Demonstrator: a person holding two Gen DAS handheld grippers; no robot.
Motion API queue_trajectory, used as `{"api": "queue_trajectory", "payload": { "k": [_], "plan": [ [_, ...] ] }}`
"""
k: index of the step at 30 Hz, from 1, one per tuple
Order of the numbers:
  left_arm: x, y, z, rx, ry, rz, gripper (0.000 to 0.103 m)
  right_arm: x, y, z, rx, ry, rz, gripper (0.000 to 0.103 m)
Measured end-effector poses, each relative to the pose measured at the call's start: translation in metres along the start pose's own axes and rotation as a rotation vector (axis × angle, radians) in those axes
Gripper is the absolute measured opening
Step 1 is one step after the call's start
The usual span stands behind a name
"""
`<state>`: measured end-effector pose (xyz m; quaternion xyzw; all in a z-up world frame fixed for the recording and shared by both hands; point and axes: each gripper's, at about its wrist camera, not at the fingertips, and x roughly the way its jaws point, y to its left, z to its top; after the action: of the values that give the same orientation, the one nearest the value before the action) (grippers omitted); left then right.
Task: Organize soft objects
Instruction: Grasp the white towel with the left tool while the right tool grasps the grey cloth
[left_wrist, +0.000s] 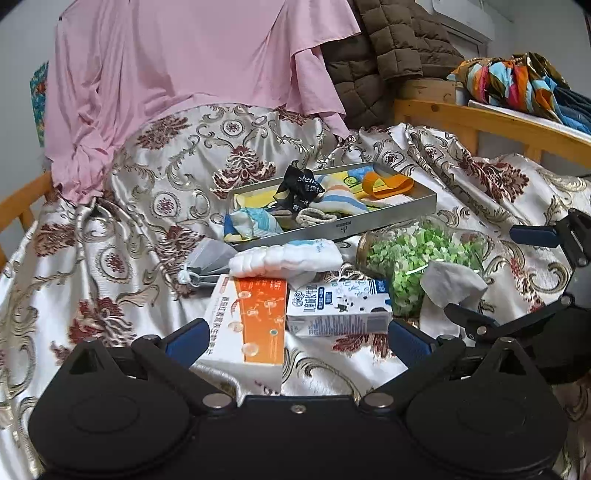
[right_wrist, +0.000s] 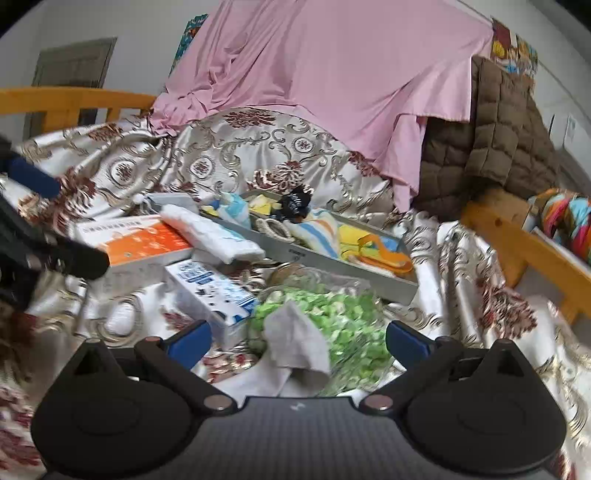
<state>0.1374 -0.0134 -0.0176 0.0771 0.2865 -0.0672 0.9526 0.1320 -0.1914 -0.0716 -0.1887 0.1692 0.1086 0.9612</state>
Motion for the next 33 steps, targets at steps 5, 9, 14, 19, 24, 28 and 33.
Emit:
{"api": "queue_trajectory", "payload": {
  "k": [5, 9, 14, 19, 24, 28, 33],
  "plan": [
    [0.018, 0.002, 0.004, 0.017, -0.009, -0.026, 0.102, 0.015, 0.003, -0.005, -0.083, -0.013, -0.046, 0.102],
    [0.036, -0.003, 0.01, 0.098, -0.044, -0.032, 0.102, 0.023, 0.006, -0.005, -0.116, -0.025, -0.052, 0.102],
    [0.059, -0.006, 0.016, 0.158, -0.049, -0.053, 0.102, 0.025, 0.009, -0.011, -0.143, -0.03, -0.054, 0.102],
    [0.081, -0.01, 0.025, 0.248, -0.088, -0.036, 0.102, 0.025, 0.013, -0.014, -0.187, -0.043, -0.049, 0.098],
    [0.112, -0.016, 0.032, 0.309, -0.053, -0.051, 0.1, 0.032, 0.013, -0.017, -0.183, -0.018, -0.023, 0.088],
    [0.129, -0.017, 0.035, 0.308, -0.032, -0.08, 0.098, 0.035, 0.012, -0.017, -0.171, -0.006, -0.004, 0.078],
    [0.143, -0.014, 0.038, 0.298, -0.017, -0.097, 0.093, 0.037, 0.011, -0.017, -0.169, -0.014, 0.004, 0.066]
  ]
}}
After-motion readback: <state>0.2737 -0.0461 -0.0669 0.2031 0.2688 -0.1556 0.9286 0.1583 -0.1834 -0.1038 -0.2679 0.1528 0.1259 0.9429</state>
